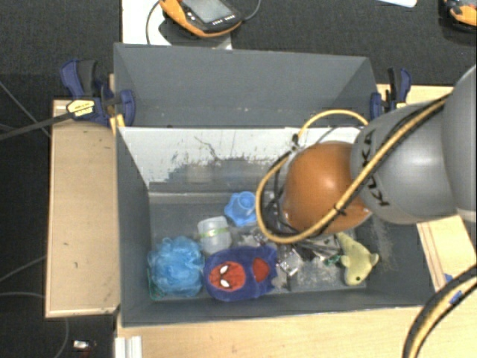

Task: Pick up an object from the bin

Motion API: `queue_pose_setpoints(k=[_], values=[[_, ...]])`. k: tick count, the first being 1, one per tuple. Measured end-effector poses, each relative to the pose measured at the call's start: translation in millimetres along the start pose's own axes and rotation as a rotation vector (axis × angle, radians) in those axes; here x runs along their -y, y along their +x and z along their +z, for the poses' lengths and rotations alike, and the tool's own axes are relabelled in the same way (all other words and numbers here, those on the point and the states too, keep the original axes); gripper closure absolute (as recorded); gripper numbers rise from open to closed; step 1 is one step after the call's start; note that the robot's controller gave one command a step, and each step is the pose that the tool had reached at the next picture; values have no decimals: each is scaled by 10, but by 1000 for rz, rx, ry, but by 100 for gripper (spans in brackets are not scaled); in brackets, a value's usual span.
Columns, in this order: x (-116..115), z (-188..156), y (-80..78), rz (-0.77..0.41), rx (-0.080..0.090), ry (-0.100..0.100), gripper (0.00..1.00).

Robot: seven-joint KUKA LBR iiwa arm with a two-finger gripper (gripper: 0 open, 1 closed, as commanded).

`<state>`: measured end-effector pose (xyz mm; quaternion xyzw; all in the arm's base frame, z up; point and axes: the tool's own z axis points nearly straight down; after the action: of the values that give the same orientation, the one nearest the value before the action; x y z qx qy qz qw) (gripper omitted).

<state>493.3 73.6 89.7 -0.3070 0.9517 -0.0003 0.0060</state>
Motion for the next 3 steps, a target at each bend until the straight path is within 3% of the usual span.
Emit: queue_pose_setpoints(k=[1,2,3], values=[[76,0,-50,8,-1,0,0],[163,-135,3,-28,-3,-3,0],[324,-178,20,-269,3,2,0]])
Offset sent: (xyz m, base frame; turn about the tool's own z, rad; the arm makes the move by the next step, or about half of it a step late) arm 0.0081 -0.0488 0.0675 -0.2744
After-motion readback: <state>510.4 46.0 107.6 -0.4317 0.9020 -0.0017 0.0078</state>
